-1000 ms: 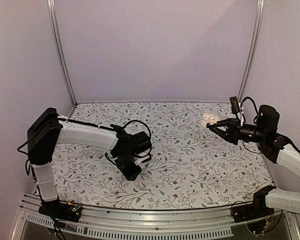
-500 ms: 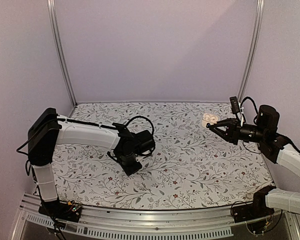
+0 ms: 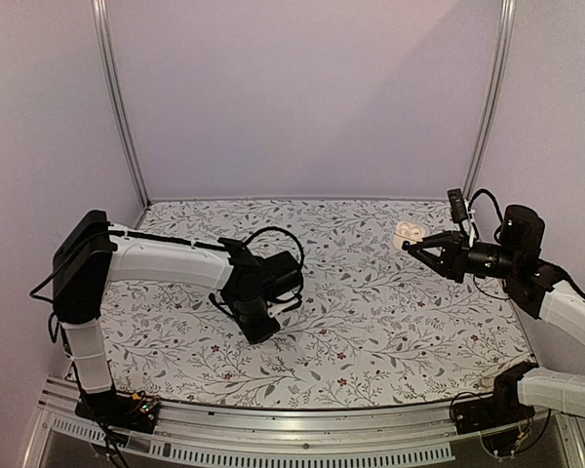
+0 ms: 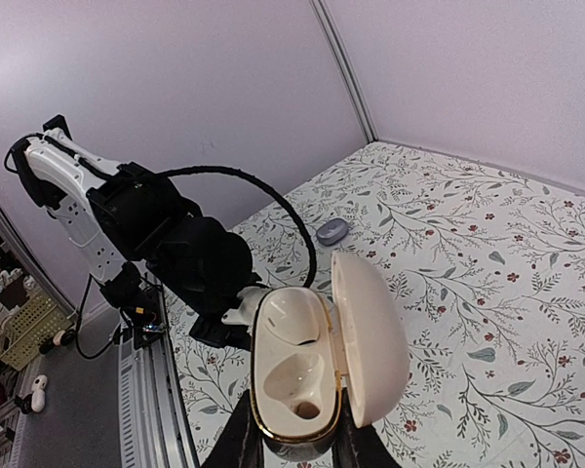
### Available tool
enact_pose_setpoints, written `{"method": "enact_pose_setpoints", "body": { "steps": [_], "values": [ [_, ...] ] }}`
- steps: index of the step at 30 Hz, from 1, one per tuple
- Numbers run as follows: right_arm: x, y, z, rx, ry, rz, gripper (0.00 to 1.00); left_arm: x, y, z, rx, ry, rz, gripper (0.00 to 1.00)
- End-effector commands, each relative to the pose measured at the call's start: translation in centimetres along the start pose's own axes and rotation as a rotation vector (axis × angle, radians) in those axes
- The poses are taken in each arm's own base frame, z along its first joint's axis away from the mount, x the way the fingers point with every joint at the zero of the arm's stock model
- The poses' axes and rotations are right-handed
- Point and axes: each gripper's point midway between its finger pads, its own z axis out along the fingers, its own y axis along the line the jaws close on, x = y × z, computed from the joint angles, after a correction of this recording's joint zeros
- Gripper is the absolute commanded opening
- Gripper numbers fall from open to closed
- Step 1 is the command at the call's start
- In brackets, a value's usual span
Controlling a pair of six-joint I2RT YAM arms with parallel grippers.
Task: Insert the wireless bluetooth earbuds into the charging case
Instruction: Pick up the right earbud from the center of the board.
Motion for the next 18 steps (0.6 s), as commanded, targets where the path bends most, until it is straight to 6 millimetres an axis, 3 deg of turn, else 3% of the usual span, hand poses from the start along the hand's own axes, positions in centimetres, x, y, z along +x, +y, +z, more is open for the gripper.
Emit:
{"method": "enact_pose_setpoints", "body": {
  "steps": [1, 18],
  "values": [
    [-0.9, 0.4, -0.1, -0.009, -0.012, -0.023, 0.00, -0.3, -0.5, -0.1, 0.007, 0.011, 0.015, 0.34],
    [-0.6, 0.3, -0.1, -0.007, -0.005, -0.020, 0.00, 0.4, 1.0, 1.9, -0.032, 0.090, 0.009, 0.30]
  ]
}}
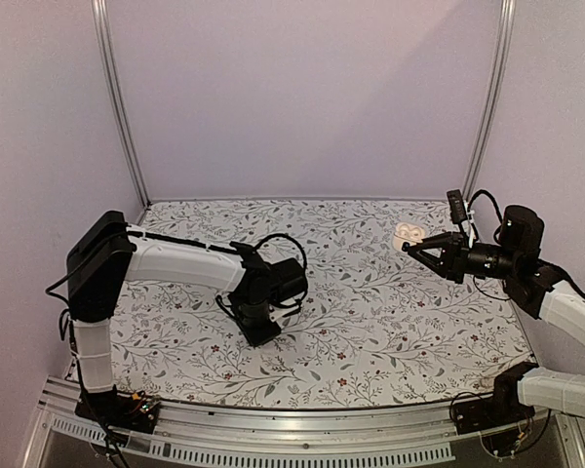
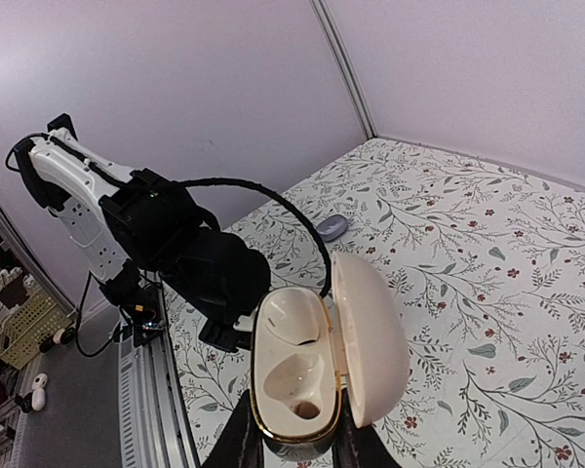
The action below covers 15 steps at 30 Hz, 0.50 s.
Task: Insert the wireless bluetooth earbuds into the charging case
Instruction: Pick up the right earbud from the center of the board.
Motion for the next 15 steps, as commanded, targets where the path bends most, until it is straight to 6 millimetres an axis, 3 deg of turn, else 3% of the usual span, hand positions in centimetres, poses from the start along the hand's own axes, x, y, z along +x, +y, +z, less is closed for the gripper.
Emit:
{"method": "enact_pose_setpoints", "body": {
  "steps": [1, 15],
  "values": [
    [-0.89, 0.33, -0.09, -0.009, -0.014, -0.025, 0.00, -0.01, 0.38, 0.23, 0.004, 0.015, 0.002, 0.29],
    [-0.86, 0.20, -0.11, 0.000, -0.013, -0.030, 0.00, 0.28, 0.57, 0.51, 0.049, 0.027, -0.003, 0.16]
  ]
}}
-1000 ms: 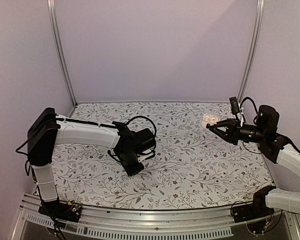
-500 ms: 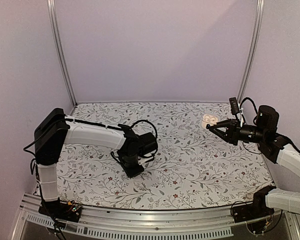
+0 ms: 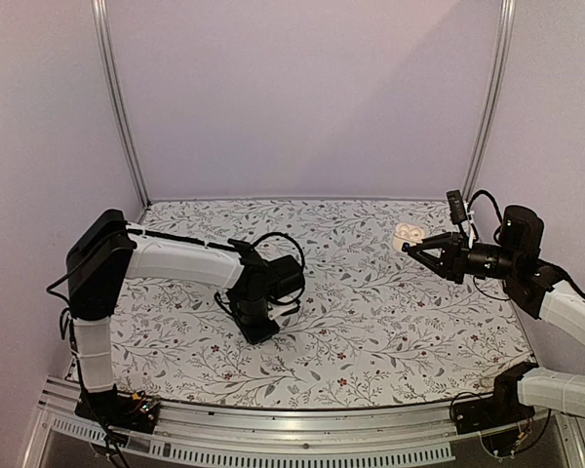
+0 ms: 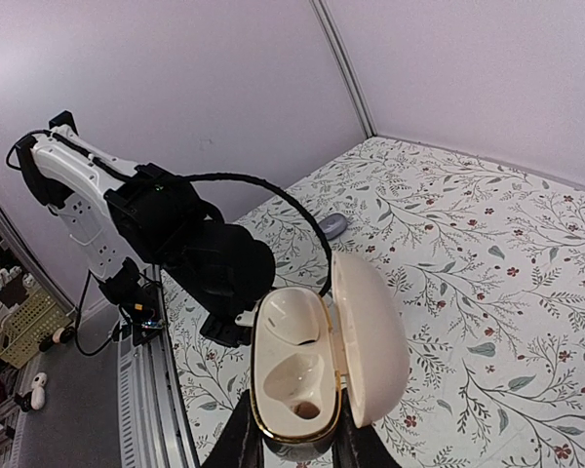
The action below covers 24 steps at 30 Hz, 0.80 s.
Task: Insert the wireless bluetooth earbuds into the charging case
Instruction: Pick up the right earbud from the center of the board.
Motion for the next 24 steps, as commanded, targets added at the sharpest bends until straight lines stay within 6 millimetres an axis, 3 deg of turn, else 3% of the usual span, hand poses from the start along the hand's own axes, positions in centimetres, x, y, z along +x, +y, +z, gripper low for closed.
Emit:
{"method": "enact_pose_setpoints", "body": {
  "steps": [1, 7, 14, 19, 24],
  "values": [
    [-1.0, 0.3, -0.1, -0.002, -0.016, -0.030, 0.00, 0.2, 0.4, 0.3, 0.019, 0.018, -0.004, 0.15],
    [-0.8, 0.2, 0.0, -0.010, -0.009, -0.024, 0.00, -0.4, 0.5, -0.9, 0.044, -0.040, -0.023, 0.13],
    [-1.3, 0.2, 0.4, -0.026, -0.009, -0.023, 0.00, -3.4, 1.4, -6.3, 0.110, -0.300, -0.096, 0.11],
    [-1.7, 0.4, 1.4, -0.065, -0.005, -0.016, 0.00, -5.3, 2.5, -12.2, 0.112, -0.540, -0.132, 0.10],
    [-1.6, 1.9, 3.8, -0.129, 0.012, -0.055, 0.00, -6.7, 2.0, -22.1, 0.181, -0.896, -0.107, 0.09]
  ]
}}
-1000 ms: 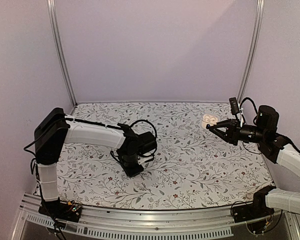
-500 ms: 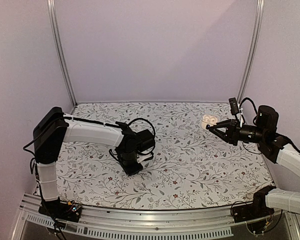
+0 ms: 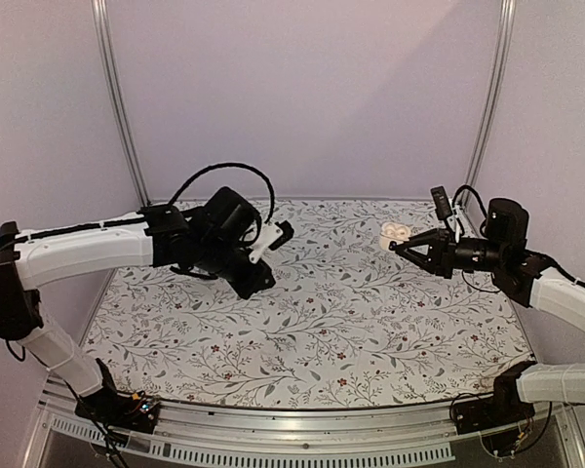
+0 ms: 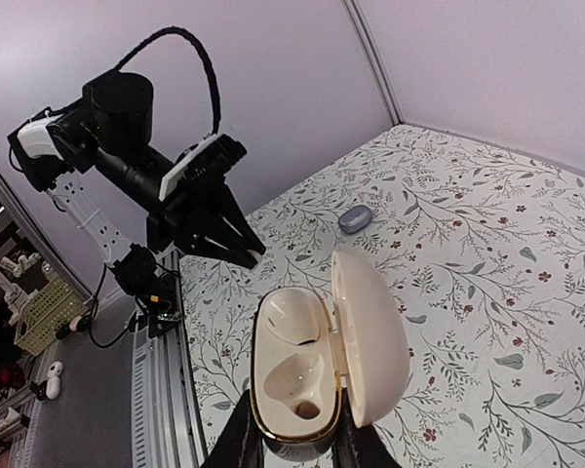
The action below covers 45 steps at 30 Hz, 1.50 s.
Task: Insert the wireless bluetooth earbuds into the charging case
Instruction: Insert the right earbud into the right side groove of the charging case.
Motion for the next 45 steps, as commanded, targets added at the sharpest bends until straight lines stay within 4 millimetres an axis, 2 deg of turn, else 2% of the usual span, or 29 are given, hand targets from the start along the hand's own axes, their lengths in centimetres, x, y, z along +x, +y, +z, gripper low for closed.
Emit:
{"method": "enact_pose_setpoints", "body": {
  "steps": [1, 3, 6, 7, 10, 14, 19, 27, 33, 45],
  "values": [
    [-1.8, 2.1, 2.1, -0.075, -0.022, -0.084, 0.00, -6.8, -2.3, -7.0, 0.100, -0.375, 0.022, 0.09],
    [-1.9, 2.7, 3.1, -0.080, -0.018, -0.107, 0.00, -8.7, -3.4, -10.6, 0.118, -0.508, 0.059, 0.10],
    [-1.9, 3.4, 4.8, -0.089, -0.005, -0.140, 0.00, -10.6, -5.2, -13.9, 0.131, -0.628, 0.102, 0.09],
    [-1.8, 3.5, 5.4, -0.092, 0.001, -0.147, 0.00, -10.9, -6.4, -14.7, 0.151, -0.655, 0.123, 0.09],
    [-1.8, 4.2, 6.9, -0.097, 0.006, -0.184, 0.00, -12.3, -8.2, -16.5, 0.153, -0.728, 0.153, 0.09],
    [-1.2, 5.9, 8.5, -0.119, 0.018, -0.255, 0.00, -13.6, -10.1, -17.8, 0.177, -0.804, 0.180, 0.09],
    [-0.7, 7.5, 9.3, -0.140, 0.023, -0.312, 0.00, -14.7, -11.3, -17.6, 0.183, -0.846, 0.217, 0.07],
    [0.2, 9.2, 10.2, -0.114, 0.020, -0.387, 0.00, -15.1, -13.0, -15.6, 0.185, -0.824, 0.252, 0.07],
    [0.4, 10.4, 10.2, -0.106, -0.001, -0.465, 0.00, -14.6, -13.8, -14.7, 0.211, -0.799, 0.286, 0.07],
    [0.1, 11.1, 9.1, -0.101, -0.041, -0.524, 0.00, -13.0, -14.1, -13.7, 0.230, -0.781, 0.309, 0.06]
  ]
}}
